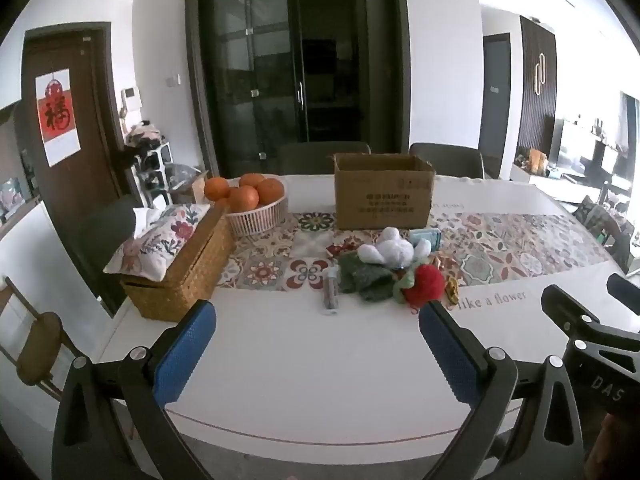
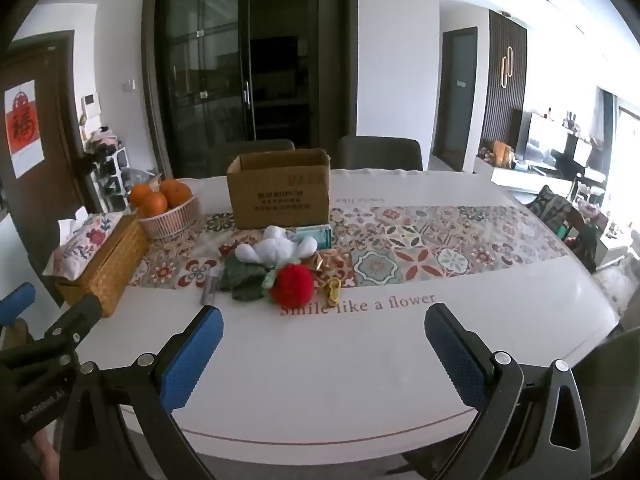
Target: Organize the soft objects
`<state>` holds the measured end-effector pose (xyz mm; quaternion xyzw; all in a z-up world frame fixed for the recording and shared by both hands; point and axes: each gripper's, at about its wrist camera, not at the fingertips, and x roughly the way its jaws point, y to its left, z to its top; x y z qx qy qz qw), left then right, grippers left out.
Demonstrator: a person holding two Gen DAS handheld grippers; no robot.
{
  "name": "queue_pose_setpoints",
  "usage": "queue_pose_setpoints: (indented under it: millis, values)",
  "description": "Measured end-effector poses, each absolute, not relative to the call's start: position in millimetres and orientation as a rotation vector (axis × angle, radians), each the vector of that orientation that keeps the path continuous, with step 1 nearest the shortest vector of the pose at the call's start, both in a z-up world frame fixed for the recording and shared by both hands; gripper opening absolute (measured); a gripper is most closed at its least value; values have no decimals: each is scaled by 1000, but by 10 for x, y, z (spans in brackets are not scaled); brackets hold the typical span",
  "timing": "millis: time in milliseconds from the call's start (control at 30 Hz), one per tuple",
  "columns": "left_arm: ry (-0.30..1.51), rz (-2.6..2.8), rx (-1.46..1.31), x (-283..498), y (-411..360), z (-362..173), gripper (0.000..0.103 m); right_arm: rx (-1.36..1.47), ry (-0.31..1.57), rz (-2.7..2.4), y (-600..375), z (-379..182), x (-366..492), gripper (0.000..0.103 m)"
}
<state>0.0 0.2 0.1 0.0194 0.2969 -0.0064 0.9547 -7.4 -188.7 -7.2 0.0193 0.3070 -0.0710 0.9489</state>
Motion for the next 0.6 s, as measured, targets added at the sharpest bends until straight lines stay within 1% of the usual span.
queue_pose_setpoints:
  millis: [167, 233, 267, 467, 600]
  values:
    - [611, -13, 61, 35, -28, 4, 103, 36, 637, -140, -1871, -72, -48, 102]
    - [614, -14, 55, 125, 13, 126, 103, 38, 633, -142, -1924, -82, -60, 102]
    - [574, -11, 62, 51, -3, 100, 103, 50, 634, -138, -1938, -78, -59, 102]
    - [583, -9, 53, 14, -66, 213, 103, 55, 633, -143, -1930, -87, -44, 102]
    - [577, -8, 43, 1, -76, 132, 103, 52, 635, -141, -1928, -70, -35, 102]
